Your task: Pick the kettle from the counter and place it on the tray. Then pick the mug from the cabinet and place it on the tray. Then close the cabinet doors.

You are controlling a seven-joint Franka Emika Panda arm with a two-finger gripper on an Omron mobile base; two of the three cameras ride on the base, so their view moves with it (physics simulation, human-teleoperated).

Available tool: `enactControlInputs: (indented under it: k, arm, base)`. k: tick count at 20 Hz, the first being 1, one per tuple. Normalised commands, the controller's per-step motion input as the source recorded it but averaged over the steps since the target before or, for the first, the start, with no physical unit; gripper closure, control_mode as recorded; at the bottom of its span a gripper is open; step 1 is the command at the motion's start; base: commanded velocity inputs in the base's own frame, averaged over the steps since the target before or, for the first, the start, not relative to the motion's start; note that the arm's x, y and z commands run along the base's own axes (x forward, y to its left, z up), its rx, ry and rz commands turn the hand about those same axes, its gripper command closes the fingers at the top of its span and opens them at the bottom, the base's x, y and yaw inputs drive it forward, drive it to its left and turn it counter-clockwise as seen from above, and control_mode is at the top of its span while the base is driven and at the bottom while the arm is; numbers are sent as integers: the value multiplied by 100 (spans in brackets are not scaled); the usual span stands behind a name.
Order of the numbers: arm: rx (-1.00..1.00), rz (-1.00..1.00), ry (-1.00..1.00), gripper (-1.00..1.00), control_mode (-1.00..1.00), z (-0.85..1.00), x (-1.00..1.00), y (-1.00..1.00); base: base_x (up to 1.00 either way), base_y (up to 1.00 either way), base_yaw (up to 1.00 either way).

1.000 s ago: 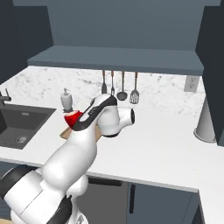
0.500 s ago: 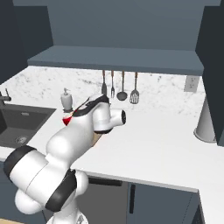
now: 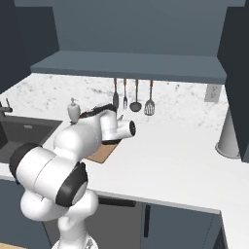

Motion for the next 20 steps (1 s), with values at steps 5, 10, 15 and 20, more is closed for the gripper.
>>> enactControlInputs:
  k: [5,10,15,20]
  arm:
    - [0,0,0,100,-100,-24,28,11]
    - [0,0,0,100,-100,-23,25,1]
    - [0,0,0,100,-100,-29,16,0]
    - [1,0,0,100,-100,-28,17,-5]
  base:
    - [0,0,0]
    - [0,0,0]
    - [0,0,0]
    - [0,0,0]
